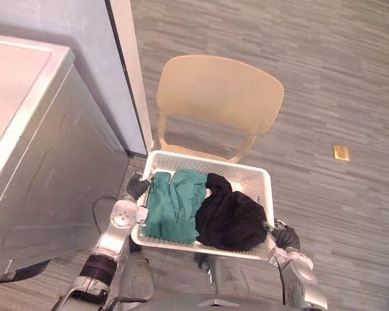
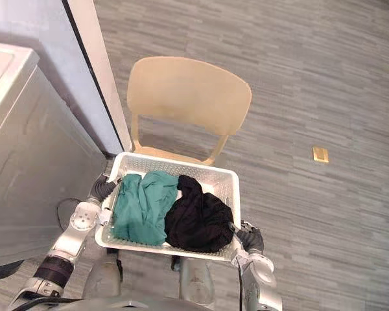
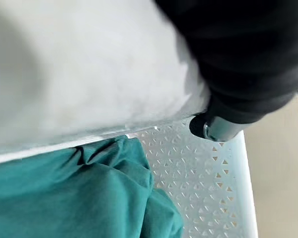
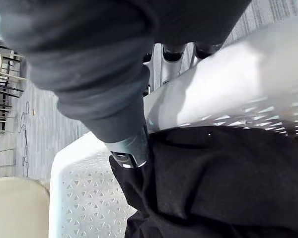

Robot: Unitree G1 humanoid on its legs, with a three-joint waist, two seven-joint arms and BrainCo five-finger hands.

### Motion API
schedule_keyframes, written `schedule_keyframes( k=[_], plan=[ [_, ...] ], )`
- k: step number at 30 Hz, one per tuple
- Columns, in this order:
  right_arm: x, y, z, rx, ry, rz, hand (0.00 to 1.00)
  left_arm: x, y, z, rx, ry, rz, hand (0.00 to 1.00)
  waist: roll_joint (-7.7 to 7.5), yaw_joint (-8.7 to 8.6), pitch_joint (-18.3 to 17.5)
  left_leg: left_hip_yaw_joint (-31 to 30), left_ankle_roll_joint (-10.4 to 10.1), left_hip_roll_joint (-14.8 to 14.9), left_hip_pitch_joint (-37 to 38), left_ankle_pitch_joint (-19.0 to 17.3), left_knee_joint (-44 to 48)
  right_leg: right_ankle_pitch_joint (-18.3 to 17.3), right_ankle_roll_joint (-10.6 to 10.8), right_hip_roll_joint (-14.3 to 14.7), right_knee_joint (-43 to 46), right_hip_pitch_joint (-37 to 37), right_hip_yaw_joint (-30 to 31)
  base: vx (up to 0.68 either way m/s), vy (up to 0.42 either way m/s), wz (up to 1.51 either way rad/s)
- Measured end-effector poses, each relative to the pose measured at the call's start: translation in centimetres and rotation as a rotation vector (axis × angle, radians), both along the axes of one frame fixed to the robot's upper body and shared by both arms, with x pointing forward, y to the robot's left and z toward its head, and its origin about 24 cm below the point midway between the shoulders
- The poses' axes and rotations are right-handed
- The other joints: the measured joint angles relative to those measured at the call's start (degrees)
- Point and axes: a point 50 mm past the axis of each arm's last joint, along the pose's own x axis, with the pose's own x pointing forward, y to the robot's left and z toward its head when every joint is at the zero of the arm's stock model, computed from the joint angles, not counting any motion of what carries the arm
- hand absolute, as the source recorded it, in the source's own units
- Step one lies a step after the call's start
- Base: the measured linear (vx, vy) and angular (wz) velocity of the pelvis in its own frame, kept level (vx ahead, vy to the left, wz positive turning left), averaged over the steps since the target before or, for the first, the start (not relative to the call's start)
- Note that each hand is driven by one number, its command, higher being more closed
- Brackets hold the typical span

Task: Pick up the laundry basket with both hands and put the clothes into the washing machine.

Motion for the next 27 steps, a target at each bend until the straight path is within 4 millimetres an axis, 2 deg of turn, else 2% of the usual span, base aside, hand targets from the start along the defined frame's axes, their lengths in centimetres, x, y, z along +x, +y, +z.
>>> schedule_keyframes(
  k=[6,10,17,23,27],
  plan=[
    [-0.1,0.2,-0.5,-0.005,0.028,0.023,1.00,0.1,0.6,-0.7,0.043,0.026,0.003,1.00,0.49,-0.06,0.74,0.51,1.37,-0.95,-1.85,-1.42,3.34,2.08,0.88,-0.79,-2.56,0.56,0.70,-0.02,0.085,-0.03],
    [2.4,0.2,-0.4,-0.024,0.011,0.050,1.00,0.8,1.7,-2.4,0.102,0.112,0.002,1.00,0.52,-0.83,3.23,-0.28,1.80,-1.36,-3.10,-2.05,5.51,4.29,1.31,-0.97,-5.63,1.86,0.66,-0.07,0.072,0.02],
    [4.9,0.0,0.2,-0.065,-0.016,0.070,1.00,2.2,1.6,-2.0,0.120,0.086,-0.003,1.00,0.63,-1.22,4.29,-0.68,2.02,-1.82,-3.75,-2.36,5.92,5.60,1.63,-1.22,-8.44,2.97,0.70,-0.06,0.039,0.03],
    [6.0,0.0,0.2,-0.070,-0.015,0.049,1.00,2.4,1.6,-2.0,0.123,0.073,0.013,1.00,0.57,-1.20,4.37,-0.69,2.02,-1.78,-3.78,-2.36,5.73,5.67,1.65,-1.22,-8.79,2.96,1.05,-0.01,0.005,0.00],
    [7.4,0.1,1.0,-0.079,-0.044,0.043,1.00,3.5,1.5,-1.0,0.131,0.038,0.023,1.00,0.25,-1.13,5.51,-0.64,2.02,-1.66,-3.76,-2.37,5.70,5.70,1.68,-0.99,-8.86,2.95,1.21,0.01,0.003,0.00]
  ],
)
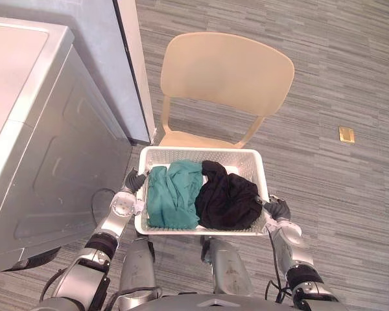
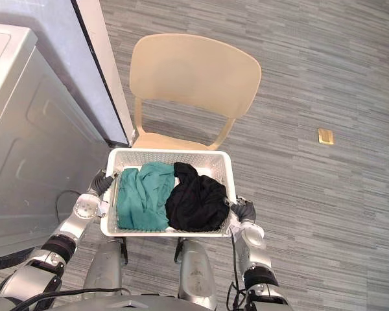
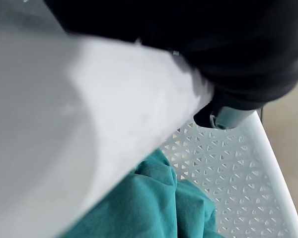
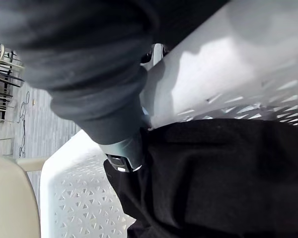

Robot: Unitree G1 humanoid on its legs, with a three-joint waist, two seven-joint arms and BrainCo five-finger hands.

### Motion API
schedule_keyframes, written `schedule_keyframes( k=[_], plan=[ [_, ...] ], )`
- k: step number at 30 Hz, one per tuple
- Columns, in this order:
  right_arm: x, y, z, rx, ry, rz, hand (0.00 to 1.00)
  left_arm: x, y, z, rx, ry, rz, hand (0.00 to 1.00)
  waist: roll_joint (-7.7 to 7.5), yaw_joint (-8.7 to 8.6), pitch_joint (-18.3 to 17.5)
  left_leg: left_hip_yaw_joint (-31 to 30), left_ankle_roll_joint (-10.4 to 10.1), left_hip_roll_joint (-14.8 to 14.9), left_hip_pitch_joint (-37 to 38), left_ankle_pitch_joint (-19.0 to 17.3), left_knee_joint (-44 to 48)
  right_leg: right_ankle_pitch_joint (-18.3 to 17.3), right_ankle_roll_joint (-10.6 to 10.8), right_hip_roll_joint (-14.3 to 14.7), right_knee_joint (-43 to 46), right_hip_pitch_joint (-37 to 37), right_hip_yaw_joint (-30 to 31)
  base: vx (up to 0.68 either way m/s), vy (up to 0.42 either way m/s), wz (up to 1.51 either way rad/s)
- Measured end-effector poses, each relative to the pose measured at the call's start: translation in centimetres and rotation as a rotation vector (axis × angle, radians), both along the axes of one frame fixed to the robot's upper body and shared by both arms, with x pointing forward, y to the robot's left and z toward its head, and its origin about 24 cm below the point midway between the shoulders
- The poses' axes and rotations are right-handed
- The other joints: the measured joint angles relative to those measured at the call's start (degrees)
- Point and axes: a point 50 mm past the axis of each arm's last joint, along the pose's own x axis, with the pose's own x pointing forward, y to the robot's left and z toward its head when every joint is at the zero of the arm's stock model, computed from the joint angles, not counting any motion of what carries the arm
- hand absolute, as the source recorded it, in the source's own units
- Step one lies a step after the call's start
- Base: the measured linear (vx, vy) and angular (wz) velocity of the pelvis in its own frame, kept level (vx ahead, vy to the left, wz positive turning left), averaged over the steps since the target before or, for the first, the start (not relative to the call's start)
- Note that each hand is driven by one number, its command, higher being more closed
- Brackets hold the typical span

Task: Pick up the laundry basket with both hands and put the clothes into the washing machine.

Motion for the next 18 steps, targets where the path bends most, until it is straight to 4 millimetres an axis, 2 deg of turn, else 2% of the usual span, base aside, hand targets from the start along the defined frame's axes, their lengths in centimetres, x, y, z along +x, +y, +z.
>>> schedule_keyframes(
  k=[1,2,3,18],
  plan=[
    [0.3,0.0,0.3,-0.003,-0.008,0.002,1.00,0.2,0.0,0.2,0.002,-0.006,0.000,0.00,-0.15,0.05,0.41,0.04,-0.01,0.02,0.01,-0.01,-0.04,0.04,0.05,0.11,-0.08,-0.01,0.08,0.00,0.000,0.00],
    [0.5,0.0,0.4,-0.004,-0.011,0.004,1.00,0.4,-0.1,0.4,0.003,-0.013,0.000,0.00,-0.24,0.03,0.53,0.08,-0.01,0.02,0.00,-0.02,-0.04,0.05,0.06,0.13,-0.13,-0.03,0.13,0.03,0.011,-0.04],
    [0.6,0.0,0.4,-0.005,-0.010,0.005,0.00,0.6,-0.1,0.5,0.005,-0.016,0.004,0.00,-0.28,0.02,0.56,0.16,-0.11,0.02,0.00,-0.09,-0.03,0.11,0.11,0.15,-0.22,-0.02,0.24,0.04,0.016,-0.05],
    [0.8,0.6,-0.6,-0.031,0.060,0.118,0.00,0.6,1.0,-0.1,0.065,0.022,0.040,0.00,-0.59,0.07,0.72,1.45,0.21,0.20,1.04,-1.45,1.72,-0.24,0.61,0.22,0.56,0.57,1.14,0.03,0.013,-0.04]
  ],
)
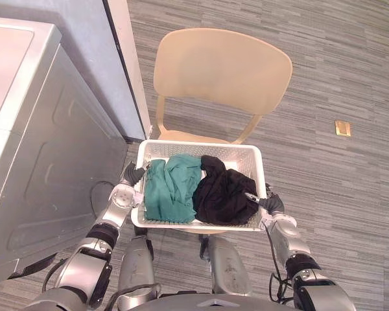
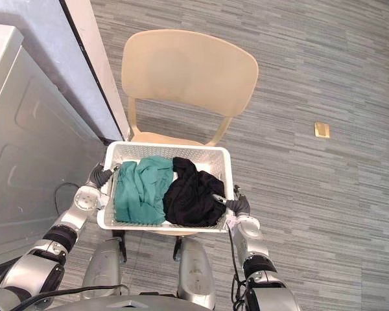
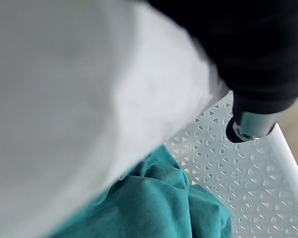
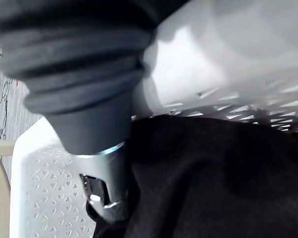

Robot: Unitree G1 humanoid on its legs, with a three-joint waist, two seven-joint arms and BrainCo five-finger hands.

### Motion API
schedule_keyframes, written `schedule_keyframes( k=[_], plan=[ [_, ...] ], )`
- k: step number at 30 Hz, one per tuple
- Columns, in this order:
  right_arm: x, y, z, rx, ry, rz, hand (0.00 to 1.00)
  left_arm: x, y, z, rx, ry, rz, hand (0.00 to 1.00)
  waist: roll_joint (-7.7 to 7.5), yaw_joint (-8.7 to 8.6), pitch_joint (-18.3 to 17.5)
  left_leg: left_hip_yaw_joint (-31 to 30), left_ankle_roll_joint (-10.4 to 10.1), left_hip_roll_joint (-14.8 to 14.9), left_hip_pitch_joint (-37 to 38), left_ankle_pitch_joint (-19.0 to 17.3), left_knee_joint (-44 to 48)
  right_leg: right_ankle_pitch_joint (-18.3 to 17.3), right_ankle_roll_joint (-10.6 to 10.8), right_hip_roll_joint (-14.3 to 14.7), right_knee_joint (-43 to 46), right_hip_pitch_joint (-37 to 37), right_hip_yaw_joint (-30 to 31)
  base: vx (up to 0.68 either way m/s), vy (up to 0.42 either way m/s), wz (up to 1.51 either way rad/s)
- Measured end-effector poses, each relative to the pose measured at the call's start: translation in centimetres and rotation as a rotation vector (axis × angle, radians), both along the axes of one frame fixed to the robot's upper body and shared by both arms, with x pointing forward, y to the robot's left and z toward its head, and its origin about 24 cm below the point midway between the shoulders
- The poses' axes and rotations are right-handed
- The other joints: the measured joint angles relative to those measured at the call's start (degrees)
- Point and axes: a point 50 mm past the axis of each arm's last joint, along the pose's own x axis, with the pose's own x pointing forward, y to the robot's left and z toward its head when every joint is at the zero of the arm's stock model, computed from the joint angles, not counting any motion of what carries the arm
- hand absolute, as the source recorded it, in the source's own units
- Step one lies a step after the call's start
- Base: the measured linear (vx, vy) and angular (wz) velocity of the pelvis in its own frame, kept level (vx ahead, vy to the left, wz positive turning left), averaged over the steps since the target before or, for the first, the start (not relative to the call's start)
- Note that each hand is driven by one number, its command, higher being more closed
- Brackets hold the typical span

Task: Pick up the laundry basket with both hands and put the clothes into the washing machine.

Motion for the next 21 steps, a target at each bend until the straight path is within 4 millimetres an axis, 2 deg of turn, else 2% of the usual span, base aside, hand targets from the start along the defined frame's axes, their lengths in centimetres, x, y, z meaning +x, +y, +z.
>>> schedule_keyframes(
  k=[11,14,21],
  plan=[
    [-0.6,0.6,-0.6,0.011,0.015,0.054,0.00,-1.0,1.1,-0.8,-0.001,0.016,0.041,0.00,-0.38,-0.05,0.04,0.05,0.01,0.26,0.19,-1.49,1.39,-0.74,0.37,-0.03,0.50,0.67,0.02,0.01,0.003,-0.01],
    [-2.4,1.2,-0.6,0.015,-0.005,0.090,0.00,-2.6,1.9,-1.2,-0.016,0.003,0.075,0.00,-0.38,0.03,0.04,0.02,0.05,0.23,0.19,-1.68,1.28,-0.93,0.20,0.00,0.42,0.60,-0.03,0.10,0.012,0.01],
    [-4.5,1.8,-0.6,0.060,-0.025,0.118,0.00,-4.8,2.7,-1.2,-0.029,-0.035,0.101,0.00,-0.28,0.28,-0.07,-0.05,0.07,0.22,0.15,-1.73,1.26,-0.91,0.20,0.02,0.32,0.62,-0.31,0.03,0.003,-0.01]
  ],
)
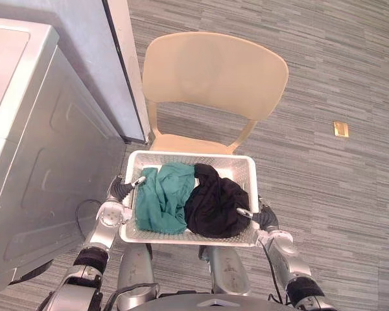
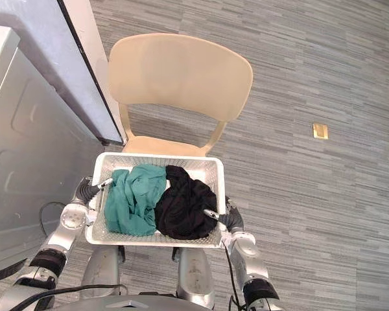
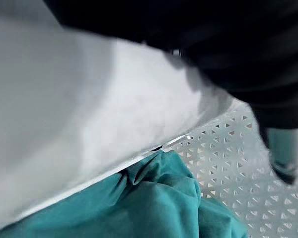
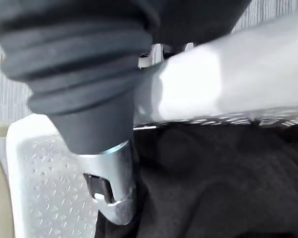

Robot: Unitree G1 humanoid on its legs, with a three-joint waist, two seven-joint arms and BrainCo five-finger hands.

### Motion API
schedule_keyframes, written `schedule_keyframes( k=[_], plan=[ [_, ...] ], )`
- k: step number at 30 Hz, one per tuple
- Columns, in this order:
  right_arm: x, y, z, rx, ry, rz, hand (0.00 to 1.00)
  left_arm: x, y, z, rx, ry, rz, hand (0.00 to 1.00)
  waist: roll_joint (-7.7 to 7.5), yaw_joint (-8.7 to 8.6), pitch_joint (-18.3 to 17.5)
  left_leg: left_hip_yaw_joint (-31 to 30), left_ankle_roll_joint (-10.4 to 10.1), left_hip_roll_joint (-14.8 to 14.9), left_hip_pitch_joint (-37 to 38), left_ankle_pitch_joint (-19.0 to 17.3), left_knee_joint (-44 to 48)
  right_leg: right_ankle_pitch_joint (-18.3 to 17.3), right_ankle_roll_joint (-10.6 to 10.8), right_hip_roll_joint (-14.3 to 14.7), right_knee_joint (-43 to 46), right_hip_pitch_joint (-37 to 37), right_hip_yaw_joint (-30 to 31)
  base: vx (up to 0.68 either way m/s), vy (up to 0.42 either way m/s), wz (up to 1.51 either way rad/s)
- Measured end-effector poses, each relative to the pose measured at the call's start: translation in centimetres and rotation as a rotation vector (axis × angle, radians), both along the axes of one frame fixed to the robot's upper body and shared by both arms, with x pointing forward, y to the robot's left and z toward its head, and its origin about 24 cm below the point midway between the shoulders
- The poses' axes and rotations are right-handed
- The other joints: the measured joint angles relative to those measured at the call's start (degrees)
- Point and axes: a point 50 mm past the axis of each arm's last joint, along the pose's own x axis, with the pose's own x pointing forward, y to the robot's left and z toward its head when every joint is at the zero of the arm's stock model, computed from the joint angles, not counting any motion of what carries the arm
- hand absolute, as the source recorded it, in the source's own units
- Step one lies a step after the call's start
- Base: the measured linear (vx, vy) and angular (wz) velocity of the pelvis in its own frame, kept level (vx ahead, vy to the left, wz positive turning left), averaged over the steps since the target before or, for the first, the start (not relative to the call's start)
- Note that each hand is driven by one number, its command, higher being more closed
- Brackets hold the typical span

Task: Pick up the laundry basket with both hands and put the clothes into the washing machine.

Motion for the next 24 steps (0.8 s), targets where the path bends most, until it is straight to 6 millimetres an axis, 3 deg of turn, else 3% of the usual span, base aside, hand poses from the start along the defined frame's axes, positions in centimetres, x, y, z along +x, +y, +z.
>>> schedule_keyframes(
  k=[6,15,24],
  plan=[
    [-2.4,0.9,-0.4,0.047,0.003,0.006,0.00,-1.9,0.0,-0.2,-0.016,-0.017,-0.004,0.00,0.08,0.07,-2.71,-1.14,0.01,-0.18,-0.22,0.02,-0.02,0.00,0.00,-0.11,-0.74,0.88,-1.13,-0.01,0.003,0.09],
    [-4.1,1.0,0.5,0.069,-0.040,-0.004,0.00,-3.8,-0.5,0.6,-0.038,-0.069,-0.017,0.00,0.83,0.74,-5.05,-0.99,0.14,-0.52,-0.17,0.32,-1.07,1.21,0.01,-0.10,-2.64,1.38,-1.01,0.00,0.000,0.00],
    [-3.9,1.1,2.3,0.079,-0.128,-0.020,0.00,-4.6,-1.4,0.8,-0.062,-0.076,-0.055,0.00,1.00,0.96,-6.23,0.27,0.57,-0.70,0.90,-0.28,-0.97,2.06,0.20,-0.04,-4.60,2.94,0.20,0.00,0.014,-0.04]
  ],
)
